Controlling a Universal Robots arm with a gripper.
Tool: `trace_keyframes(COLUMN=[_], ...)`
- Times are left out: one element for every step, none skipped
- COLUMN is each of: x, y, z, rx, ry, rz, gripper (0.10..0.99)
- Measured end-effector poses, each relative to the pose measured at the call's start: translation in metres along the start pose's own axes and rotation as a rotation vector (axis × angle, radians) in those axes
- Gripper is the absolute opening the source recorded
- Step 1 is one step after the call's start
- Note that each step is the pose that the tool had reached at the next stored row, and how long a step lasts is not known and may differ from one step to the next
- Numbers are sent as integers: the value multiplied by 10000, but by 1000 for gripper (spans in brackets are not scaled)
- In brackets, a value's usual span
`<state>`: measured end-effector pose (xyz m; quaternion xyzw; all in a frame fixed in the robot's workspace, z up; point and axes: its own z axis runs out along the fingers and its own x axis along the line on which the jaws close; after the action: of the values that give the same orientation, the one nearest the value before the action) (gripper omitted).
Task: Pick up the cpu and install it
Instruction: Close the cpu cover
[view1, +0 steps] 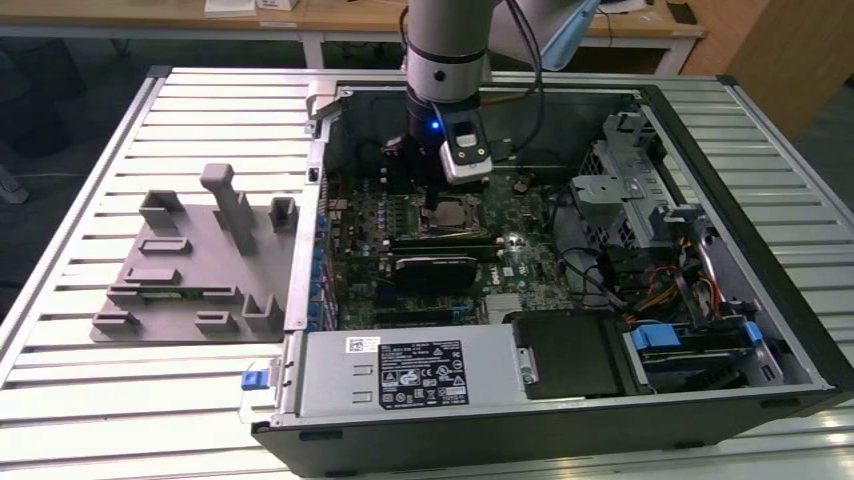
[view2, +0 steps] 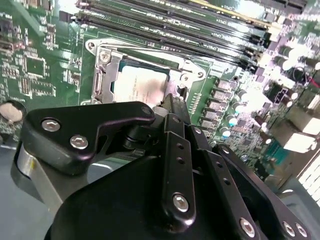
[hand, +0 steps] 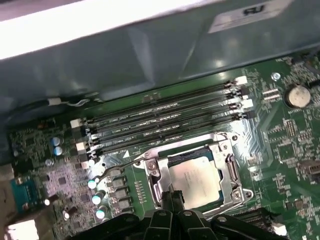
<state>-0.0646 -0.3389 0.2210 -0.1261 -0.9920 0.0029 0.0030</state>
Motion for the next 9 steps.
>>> trace_keyframes(x=[0, 0, 0, 0, 0, 0, 0, 0, 0], y=[0, 0, 0, 0, 0, 0, 0, 0, 0], z=[0, 1, 2, 2, 3, 4, 5, 6, 7], rx=[4, 9, 14, 18, 22, 25, 27, 28, 29], ry=[-2, -4, -6, -8, -10, -11, -13, -14, -15], rz=[-140, -278, -421, -564, -711, -878, -1039, -1189, -1358], gripper=[106, 106, 106, 106, 106, 106, 106, 106, 106])
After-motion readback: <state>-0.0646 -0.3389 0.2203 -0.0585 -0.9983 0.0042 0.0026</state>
